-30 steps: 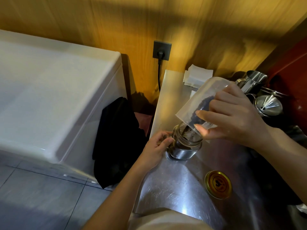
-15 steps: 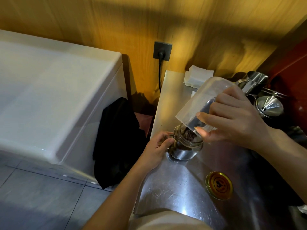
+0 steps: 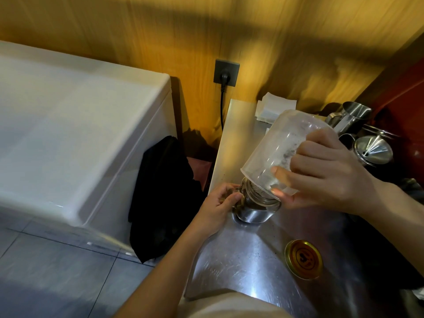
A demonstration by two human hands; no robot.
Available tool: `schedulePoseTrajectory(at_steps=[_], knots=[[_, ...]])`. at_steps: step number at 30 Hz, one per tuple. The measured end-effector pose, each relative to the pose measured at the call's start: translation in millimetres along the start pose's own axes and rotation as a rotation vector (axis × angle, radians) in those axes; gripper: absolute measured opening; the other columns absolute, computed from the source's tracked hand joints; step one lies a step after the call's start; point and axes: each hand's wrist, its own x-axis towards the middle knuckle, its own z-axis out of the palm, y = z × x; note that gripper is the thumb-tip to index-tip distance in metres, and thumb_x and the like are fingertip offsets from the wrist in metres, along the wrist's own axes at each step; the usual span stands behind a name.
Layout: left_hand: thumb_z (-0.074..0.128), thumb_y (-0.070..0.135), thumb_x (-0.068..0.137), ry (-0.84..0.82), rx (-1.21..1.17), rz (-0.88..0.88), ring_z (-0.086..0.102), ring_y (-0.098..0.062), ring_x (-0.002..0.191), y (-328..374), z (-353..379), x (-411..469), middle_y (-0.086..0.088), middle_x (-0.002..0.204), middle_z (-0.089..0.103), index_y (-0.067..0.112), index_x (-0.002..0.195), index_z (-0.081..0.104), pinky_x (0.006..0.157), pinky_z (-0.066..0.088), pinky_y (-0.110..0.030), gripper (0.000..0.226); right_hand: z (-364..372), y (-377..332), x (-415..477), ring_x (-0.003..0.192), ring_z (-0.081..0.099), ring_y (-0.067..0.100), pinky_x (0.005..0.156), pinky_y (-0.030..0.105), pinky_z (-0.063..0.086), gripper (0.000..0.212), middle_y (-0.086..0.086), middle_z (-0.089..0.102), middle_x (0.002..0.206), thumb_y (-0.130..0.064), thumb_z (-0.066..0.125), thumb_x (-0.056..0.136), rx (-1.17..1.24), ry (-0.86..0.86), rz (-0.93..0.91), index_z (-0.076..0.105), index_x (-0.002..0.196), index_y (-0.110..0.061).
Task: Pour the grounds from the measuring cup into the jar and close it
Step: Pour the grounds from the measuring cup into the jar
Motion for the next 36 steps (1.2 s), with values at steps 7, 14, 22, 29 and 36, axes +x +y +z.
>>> schedulePoseTrajectory(at_steps=[7, 14, 22, 29, 36], knots=[[0.053, 0.013, 0.092, 0.015, 0.029, 0.035, 0.057, 0.006, 0.071, -0.5, -2.0, 0.4, 0.014, 0.075, 0.061, 0.036, 0.077, 0.061, 0.065, 0.045, -0.007, 0.028, -4.8, -0.9, 1.1, 0.055, 0.051, 0.021, 0.064, 0.033, 0.038, 0.025, 0.005, 0.055, 0.053, -0.023, 0.067, 0.083, 0.007, -0.017, -0.045, 0.072, 0.068, -0.003], [0.052, 0.015, 0.093, 0.01, 0.085, 0.057, 0.057, 0.009, 0.071, 0.0, -1.8, 0.3, 0.009, 0.08, 0.059, 0.033, 0.081, 0.058, 0.065, 0.044, -0.004, 0.023, -7.9, -2.2, -0.3, 0.052, 0.053, 0.022, 0.064, 0.033, 0.039, 0.026, 0.005, 0.056, 0.054, -0.022, 0.065, 0.083, 0.024, -0.033, -0.051, 0.071, 0.066, -0.004], [0.052, 0.016, 0.093, 0.014, 0.1, 0.048, 0.058, 0.011, 0.071, -2.2, -1.7, -0.1, 0.013, 0.077, 0.061, 0.035, 0.08, 0.059, 0.065, 0.044, -0.003, 0.024, -7.9, -6.1, -4.1, 0.059, 0.048, 0.021, 0.065, 0.033, 0.037, 0.025, 0.005, 0.057, 0.054, -0.021, 0.065, 0.083, -0.005, 0.009, -0.032, 0.071, 0.066, -0.004], [0.052, 0.014, 0.093, 0.017, 0.093, 0.041, 0.059, 0.008, 0.074, -2.4, -0.9, -0.5, 0.012, 0.081, 0.061, 0.035, 0.084, 0.059, 0.067, 0.047, -0.008, 0.023, -9.4, -4.6, -4.6, 0.053, 0.054, 0.021, 0.066, 0.032, 0.037, 0.023, 0.004, 0.057, 0.054, -0.021, 0.066, 0.082, -0.019, -0.006, -0.041, 0.072, 0.067, -0.004], [0.051, 0.013, 0.093, 0.005, 0.084, 0.04, 0.06, 0.005, 0.077, -2.1, -0.4, -1.4, 0.01, 0.084, 0.06, 0.032, 0.084, 0.06, 0.066, 0.047, -0.009, 0.022, -6.0, -10.0, -6.2, 0.062, 0.042, 0.02, 0.065, 0.033, 0.036, 0.023, 0.004, 0.056, 0.053, -0.021, 0.066, 0.081, 0.014, 0.031, 0.075, 0.071, 0.066, -0.004]])
